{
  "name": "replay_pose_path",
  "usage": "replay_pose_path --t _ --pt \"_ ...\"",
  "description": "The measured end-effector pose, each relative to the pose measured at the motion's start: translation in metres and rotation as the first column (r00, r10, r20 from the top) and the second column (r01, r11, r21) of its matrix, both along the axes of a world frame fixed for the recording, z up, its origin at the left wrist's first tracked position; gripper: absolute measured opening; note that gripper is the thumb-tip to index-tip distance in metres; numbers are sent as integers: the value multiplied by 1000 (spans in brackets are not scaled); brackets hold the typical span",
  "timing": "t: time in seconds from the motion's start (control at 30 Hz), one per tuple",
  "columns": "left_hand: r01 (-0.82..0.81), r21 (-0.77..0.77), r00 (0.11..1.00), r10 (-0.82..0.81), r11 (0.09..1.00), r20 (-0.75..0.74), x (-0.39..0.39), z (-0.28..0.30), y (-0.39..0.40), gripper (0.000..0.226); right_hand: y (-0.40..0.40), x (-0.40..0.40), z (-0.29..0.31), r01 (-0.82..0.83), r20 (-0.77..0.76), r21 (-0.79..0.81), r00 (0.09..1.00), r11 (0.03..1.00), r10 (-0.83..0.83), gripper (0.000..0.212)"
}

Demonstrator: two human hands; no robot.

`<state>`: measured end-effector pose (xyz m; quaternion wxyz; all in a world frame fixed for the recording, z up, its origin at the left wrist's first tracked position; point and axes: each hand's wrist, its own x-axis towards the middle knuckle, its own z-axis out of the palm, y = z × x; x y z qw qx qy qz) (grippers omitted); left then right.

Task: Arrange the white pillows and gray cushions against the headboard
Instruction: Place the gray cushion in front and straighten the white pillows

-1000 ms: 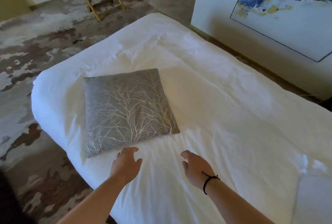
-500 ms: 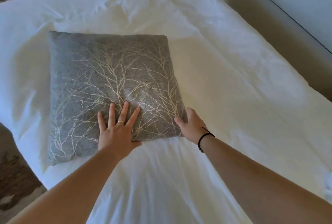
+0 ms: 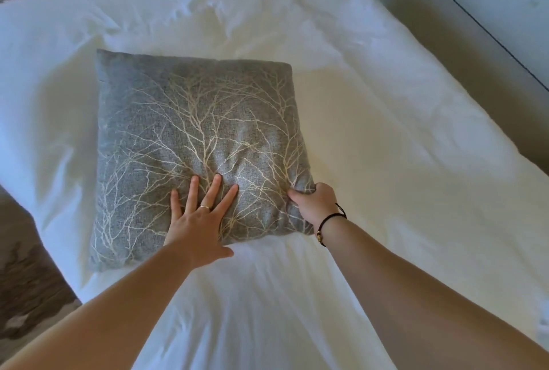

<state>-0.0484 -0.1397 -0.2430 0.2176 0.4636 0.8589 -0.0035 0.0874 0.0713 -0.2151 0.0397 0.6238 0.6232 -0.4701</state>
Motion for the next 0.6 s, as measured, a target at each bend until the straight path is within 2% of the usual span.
replay_pose_path --t 0.17,0.27,0.47,0.6 --pt "-10 35 1000 10 999 -23 11 39 -25 133 -41 22 56 -3 -46 130 999 991 9 46" --pt "15 99 1000 -13 995 -23 37 63 -34 130 -74 54 103 22 -66 262 998 965 -5 47" --pt "94 279 967 -154 956 201 151 112 -1 125 -93 170 221 174 -166 494 981 852 -105 48" --pt "169 503 876 -364 847 318 263 171 33 122 -100 267 307 254 -182 617 967 745 -178 45"
